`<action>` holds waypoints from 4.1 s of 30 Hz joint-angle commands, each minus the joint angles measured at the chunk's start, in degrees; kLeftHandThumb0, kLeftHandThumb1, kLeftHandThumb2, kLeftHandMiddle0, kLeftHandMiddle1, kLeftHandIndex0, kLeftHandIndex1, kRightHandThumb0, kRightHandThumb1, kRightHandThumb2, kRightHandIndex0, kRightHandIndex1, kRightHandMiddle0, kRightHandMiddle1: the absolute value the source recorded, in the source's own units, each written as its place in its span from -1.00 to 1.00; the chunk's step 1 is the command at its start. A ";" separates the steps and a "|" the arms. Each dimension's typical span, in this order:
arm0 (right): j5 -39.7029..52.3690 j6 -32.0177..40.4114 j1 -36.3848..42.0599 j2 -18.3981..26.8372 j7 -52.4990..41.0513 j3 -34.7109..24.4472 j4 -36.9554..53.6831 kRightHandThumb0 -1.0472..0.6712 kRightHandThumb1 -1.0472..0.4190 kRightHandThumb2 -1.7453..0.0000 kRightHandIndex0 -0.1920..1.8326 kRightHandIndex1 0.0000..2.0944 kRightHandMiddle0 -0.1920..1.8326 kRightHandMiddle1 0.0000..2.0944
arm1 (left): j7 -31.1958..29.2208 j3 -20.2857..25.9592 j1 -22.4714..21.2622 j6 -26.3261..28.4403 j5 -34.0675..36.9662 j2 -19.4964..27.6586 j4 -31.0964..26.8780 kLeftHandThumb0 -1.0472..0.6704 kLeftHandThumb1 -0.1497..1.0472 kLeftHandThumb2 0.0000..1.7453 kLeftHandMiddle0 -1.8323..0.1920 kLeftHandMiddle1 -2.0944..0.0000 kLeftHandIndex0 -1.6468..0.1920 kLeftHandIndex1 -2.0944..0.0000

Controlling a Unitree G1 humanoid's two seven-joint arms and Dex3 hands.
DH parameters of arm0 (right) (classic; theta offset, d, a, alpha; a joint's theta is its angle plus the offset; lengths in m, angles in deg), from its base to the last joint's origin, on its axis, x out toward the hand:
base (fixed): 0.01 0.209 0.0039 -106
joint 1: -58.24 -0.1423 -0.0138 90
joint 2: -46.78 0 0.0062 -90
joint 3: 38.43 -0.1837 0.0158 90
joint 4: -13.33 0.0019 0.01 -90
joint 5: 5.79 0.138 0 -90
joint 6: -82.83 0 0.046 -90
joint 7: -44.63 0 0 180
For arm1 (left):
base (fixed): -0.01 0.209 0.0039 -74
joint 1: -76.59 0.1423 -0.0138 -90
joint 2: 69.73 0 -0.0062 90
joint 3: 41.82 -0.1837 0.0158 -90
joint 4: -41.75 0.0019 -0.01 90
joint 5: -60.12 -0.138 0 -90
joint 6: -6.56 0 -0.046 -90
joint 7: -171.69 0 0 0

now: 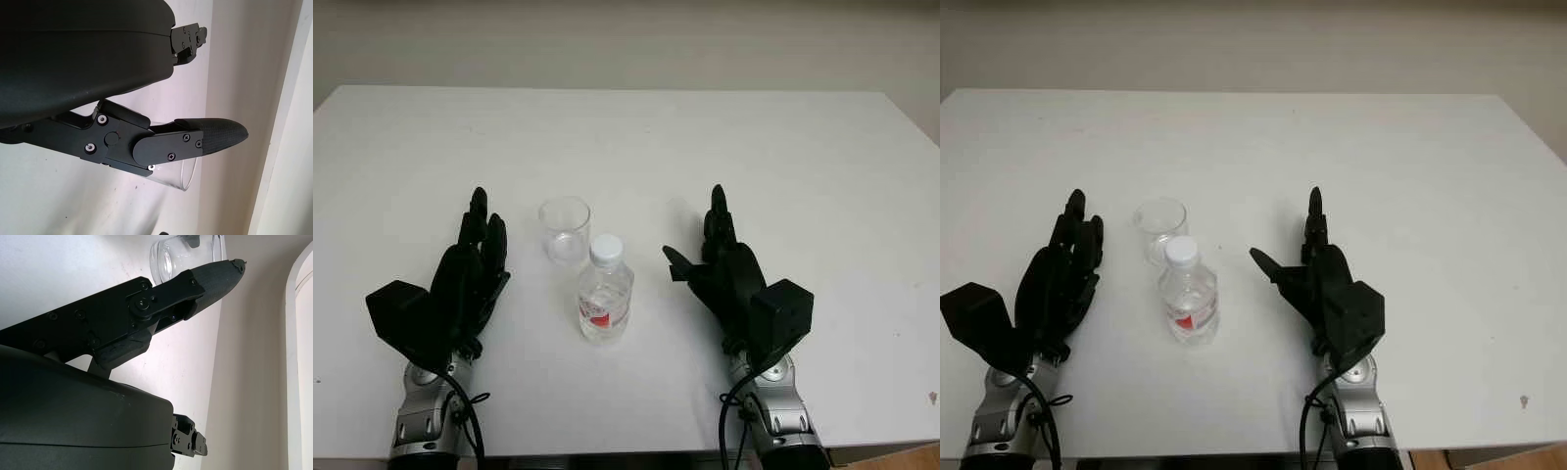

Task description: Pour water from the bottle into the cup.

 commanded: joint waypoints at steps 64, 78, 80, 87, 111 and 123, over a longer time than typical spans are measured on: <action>-2.06 -0.09 15.52 -2.07 -6.50 16.23 16.43 -0.95 -0.86 0.94 -1.00 -1.00 -1.00 -1.00 | 0.01 0.27 -1.27 -1.78 -0.27 0.45 1.21 -0.67 1.00 -0.39 0.97 0.95 0.97 0.95; -1.47 0.14 11.78 -4.17 -5.75 17.10 13.09 -0.97 -0.85 0.94 -1.00 -1.00 -1.00 -1.00 | 0.51 -0.35 -1.76 -1.61 -0.60 0.21 1.43 -0.67 1.00 -0.38 0.96 0.95 0.97 0.95; -1.64 0.90 11.14 -4.09 -5.80 17.36 13.33 -0.99 -0.85 0.94 -1.00 -1.00 -1.00 -1.00 | 0.60 -0.37 -1.94 -1.95 -0.37 -0.13 1.78 -0.66 1.00 -0.39 0.97 0.95 0.97 0.95; -1.19 0.90 9.74 -4.10 -6.50 17.53 13.18 -1.00 -0.83 0.94 -1.00 -1.00 -1.00 -1.00 | 1.51 -0.61 -2.14 -2.69 -0.56 -1.18 2.07 -0.67 1.00 -0.41 0.96 0.95 0.96 0.95; -4.44 -2.73 9.95 -6.02 1.81 19.75 11.53 -0.54 -0.79 0.94 -1.00 0.98 -1.00 0.90 | 2.08 -1.00 -0.32 -2.82 -0.23 -2.37 1.15 -0.67 1.00 -0.40 0.98 0.95 0.98 0.95; -4.56 -0.77 10.00 -4.61 1.06 20.64 12.71 -0.49 -0.81 0.93 -0.29 1.00 -0.55 1.00 | 2.52 -1.22 0.00 -2.39 -0.24 -2.27 0.45 -0.67 1.00 -0.40 0.99 0.95 0.99 0.95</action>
